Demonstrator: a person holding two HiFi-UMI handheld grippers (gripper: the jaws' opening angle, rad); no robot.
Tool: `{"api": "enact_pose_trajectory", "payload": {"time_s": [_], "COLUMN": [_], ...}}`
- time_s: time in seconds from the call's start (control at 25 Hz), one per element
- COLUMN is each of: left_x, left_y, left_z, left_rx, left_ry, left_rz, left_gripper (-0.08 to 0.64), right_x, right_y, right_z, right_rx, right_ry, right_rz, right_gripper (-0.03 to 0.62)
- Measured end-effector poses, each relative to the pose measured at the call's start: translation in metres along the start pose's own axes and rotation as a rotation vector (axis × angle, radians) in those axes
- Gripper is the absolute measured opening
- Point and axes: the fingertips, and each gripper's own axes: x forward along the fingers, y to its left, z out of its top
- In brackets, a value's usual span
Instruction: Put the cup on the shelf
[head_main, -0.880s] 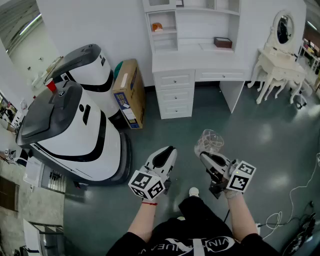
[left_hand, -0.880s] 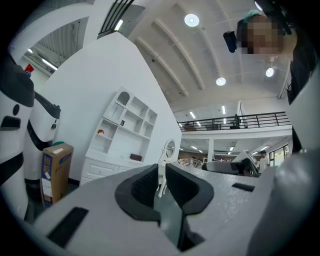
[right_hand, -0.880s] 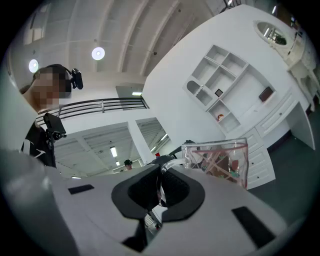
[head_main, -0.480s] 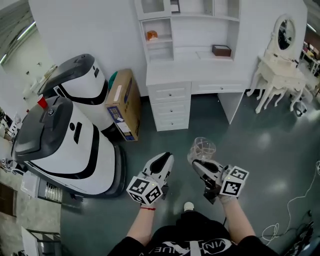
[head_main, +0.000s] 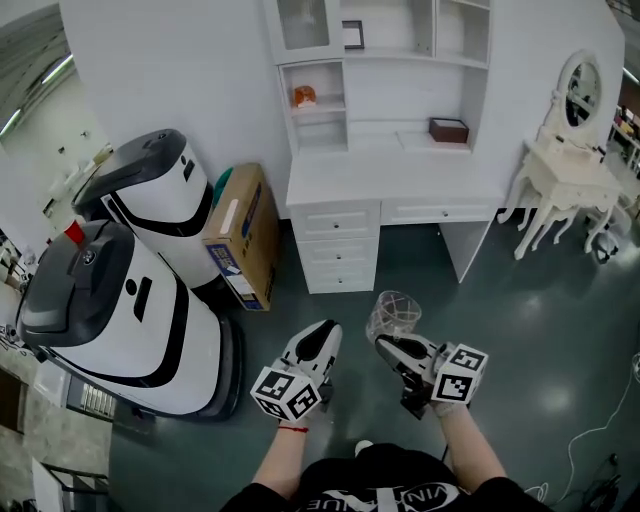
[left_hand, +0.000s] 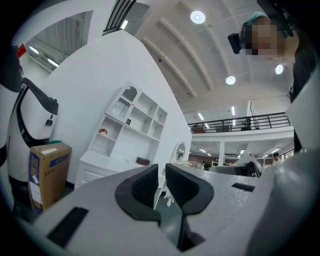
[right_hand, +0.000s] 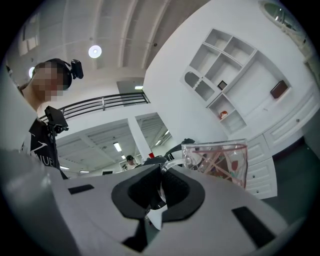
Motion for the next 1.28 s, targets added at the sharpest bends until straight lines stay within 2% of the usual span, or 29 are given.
{"api": "enact_pose_trajectory", "payload": {"time_s": [0.24, 0.6, 1.04, 1.28], "left_x": [0.032, 0.073, 0.149, 0.192], "left_y": [0.018, 0.069, 0.164, 0.222], "left_z": [-0.007, -0.002, 0.023, 0.039], "left_rx": [-0.011, -0.02, -0.029, -0.002], "left_ry": [-0.005, 0.008, 0.018, 0.039], "left_rz": [0.025, 0.054, 0.013, -0.001], "left_gripper": [0.052, 0.052, 0.052, 0.052], "right_x": [0.014, 0.058, 0.143, 0.195], "right_y": [-0.035, -0.08, -0.156, -0.2], "right_z": [0.013, 0.033, 0.068, 0.094], "right_rx": [-0.004, 0.015, 0.006, -0.001], "right_ry": [0.027, 0.031, 0.038, 0.025], "right_rz": [0.028, 0.07, 0.059, 0.058], "right_gripper": [0.009, 0.009, 0.009, 0.009]}}
